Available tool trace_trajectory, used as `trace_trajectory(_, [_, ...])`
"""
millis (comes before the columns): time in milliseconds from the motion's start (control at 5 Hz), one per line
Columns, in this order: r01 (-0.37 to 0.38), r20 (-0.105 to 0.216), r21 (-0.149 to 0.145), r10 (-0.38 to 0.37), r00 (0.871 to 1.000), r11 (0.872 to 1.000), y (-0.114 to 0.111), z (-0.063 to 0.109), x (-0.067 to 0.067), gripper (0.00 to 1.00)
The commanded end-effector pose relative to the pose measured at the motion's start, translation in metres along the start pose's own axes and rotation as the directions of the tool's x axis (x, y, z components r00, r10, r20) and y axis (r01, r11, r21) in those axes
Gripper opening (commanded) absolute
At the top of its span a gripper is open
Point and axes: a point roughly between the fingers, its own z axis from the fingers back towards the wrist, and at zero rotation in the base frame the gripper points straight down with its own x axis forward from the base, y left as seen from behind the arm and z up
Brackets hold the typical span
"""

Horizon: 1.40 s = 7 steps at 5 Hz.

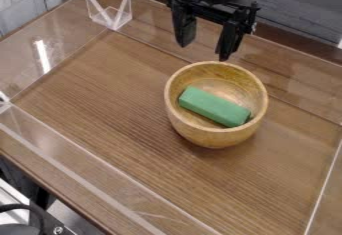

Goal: Remove the green block from inside the brown bowl and put it on the table

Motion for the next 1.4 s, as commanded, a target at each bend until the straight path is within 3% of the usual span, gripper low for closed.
trace_trajectory(0, [-0.246, -0.007, -0.030, 0.246, 0.969, 0.969, -0.009, -0.014, -0.007, 1.00])
trace_trajectory(200, [-0.476, -0.026, -0.067, 0.476, 0.879, 0.877, -0.026, -0.040, -0.024, 1.00])
trace_trajectory(400, [-0.646, -0.005, -0.126, 0.650, 0.760, 0.753, -0.031, -0.056, -0.032, 1.00])
trace_trajectory(600, [-0.677, -0.006, -0.143, 0.684, 0.730, 0.722, -0.036, -0.064, -0.026, 1.00])
trace_trajectory(800, [-0.696, -0.009, -0.152, 0.703, 0.711, 0.702, -0.039, -0.074, -0.022, 1.00])
trace_trajectory(1000, [-0.699, -0.016, -0.157, 0.706, 0.708, 0.697, -0.040, -0.083, -0.020, 1.00])
trace_trajectory(1200, [-0.696, -0.019, -0.160, 0.703, 0.711, 0.700, -0.042, -0.087, -0.017, 0.00])
